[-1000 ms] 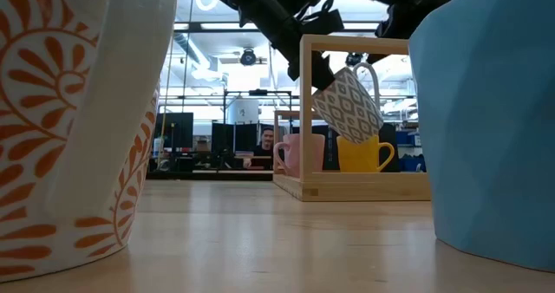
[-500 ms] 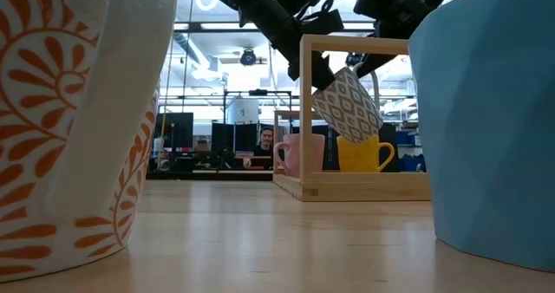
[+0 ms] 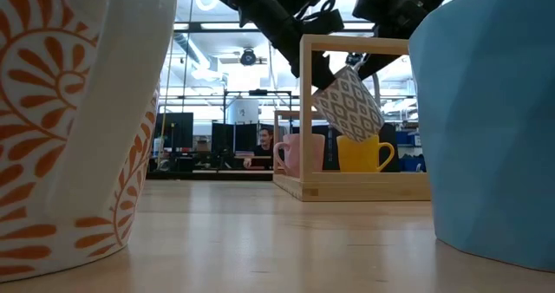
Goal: Place coffee mugs
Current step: Put the gray patterned mug on the shelf
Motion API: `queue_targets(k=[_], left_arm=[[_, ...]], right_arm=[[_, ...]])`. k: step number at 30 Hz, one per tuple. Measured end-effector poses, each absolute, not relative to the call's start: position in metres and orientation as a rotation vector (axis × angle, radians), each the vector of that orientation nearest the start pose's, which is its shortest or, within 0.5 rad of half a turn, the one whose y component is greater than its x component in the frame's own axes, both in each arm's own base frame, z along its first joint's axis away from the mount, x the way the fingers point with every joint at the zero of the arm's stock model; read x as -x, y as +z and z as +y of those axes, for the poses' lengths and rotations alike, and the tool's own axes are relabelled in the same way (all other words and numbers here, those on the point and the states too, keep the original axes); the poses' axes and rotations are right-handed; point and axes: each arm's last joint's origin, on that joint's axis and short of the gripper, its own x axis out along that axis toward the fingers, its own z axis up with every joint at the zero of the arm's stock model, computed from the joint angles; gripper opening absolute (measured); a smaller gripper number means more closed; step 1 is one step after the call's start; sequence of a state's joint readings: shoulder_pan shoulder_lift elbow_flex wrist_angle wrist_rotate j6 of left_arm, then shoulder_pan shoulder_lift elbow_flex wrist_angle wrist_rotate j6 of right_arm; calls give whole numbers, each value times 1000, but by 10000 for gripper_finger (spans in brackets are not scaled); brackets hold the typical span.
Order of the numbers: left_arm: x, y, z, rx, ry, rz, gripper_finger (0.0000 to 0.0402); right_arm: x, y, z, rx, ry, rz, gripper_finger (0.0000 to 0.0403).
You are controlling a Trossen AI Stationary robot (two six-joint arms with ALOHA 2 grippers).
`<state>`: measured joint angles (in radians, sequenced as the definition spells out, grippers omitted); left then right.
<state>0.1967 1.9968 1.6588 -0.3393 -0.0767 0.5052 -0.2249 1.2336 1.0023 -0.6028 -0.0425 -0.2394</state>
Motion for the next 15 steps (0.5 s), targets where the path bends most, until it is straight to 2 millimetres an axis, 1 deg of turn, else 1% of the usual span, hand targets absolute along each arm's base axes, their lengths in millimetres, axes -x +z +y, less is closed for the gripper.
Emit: queue_targets(k=[4, 9, 12, 15], left_arm=[[-447, 260, 91, -417, 99, 717, 38], [-448, 261, 90, -418, 106, 698, 38], [-450, 264, 88, -424, 114, 663, 38], [-452, 267, 86, -429, 116, 636, 38]], right_arm=[[-239, 290, -53, 121, -73, 813, 125], [-225, 301, -50, 139, -70, 782, 121], [-218, 304, -48, 136, -68, 790, 121], [-214, 305, -47, 128, -48, 779, 120]])
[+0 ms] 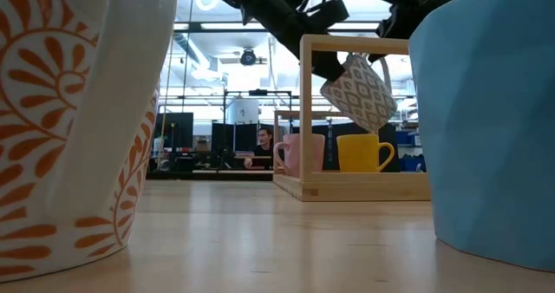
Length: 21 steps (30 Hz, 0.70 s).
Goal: Place coffee mugs
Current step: Put the gray patterned mug on the shelf
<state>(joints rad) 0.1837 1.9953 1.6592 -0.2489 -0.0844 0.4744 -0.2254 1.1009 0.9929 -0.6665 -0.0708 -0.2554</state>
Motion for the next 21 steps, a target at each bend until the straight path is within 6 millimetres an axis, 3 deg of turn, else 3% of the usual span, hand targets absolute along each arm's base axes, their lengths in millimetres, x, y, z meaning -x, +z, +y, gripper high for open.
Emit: queue_targets(k=[5, 14, 21], left_arm=[[-454, 269, 82, -438, 117, 608, 38], [-454, 268, 83, -442, 124, 616, 39], [-454, 268, 83, -444, 126, 618, 43]], right_arm=[[-211, 297, -46, 121, -41, 798, 120], [-212, 302, -46, 148, -41, 736, 79], [-212, 302, -47, 133, -45, 735, 77]])
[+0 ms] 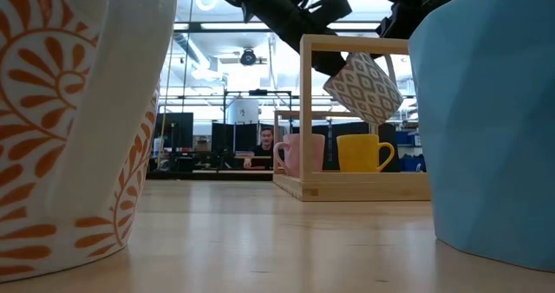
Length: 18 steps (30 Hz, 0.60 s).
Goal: Place coffee mugs
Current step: Put the gray patterned mug on the shelf
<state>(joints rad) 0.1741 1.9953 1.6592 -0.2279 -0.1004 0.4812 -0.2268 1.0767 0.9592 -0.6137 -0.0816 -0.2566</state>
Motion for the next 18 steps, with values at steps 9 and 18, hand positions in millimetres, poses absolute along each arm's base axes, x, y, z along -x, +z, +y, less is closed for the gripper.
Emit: queue_targets(k=[9, 18], left_arm=[[-454, 269, 83, -446, 131, 614, 48], [-455, 271, 83, -449, 139, 592, 85]], right_arm=[[-212, 302, -47, 124, -55, 735, 77], [-209, 302, -55, 112, -78, 746, 77]])
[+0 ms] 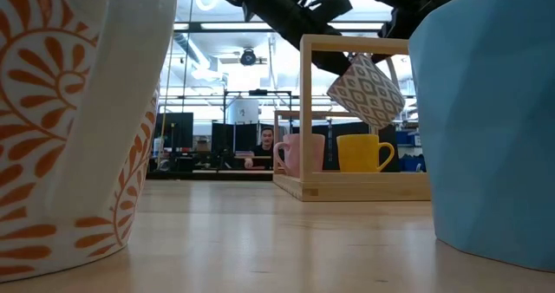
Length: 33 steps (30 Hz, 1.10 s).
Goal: Place coffee mugs
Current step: Put the gray patterned mug on the shelf
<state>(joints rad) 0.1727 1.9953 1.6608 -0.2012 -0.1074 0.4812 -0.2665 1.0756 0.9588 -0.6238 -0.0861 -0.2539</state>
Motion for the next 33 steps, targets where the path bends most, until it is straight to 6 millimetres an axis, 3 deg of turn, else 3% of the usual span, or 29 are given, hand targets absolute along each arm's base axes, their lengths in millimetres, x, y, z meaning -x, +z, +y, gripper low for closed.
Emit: queue_targets(k=[6, 13, 18, 33], left_arm=[[-455, 271, 83, -458, 168, 600, 108], [-454, 272, 86, -495, 309, 636, 110], [-454, 272, 85, -500, 316, 638, 110], [-444, 297, 80, -500, 330, 581, 110]], right_arm=[[-207, 302, -62, 99, -71, 735, 77], [-204, 302, -68, 113, -85, 743, 77], [-201, 302, -75, 104, -70, 732, 77], [-166, 258, -87, 130, -154, 480, 77]])
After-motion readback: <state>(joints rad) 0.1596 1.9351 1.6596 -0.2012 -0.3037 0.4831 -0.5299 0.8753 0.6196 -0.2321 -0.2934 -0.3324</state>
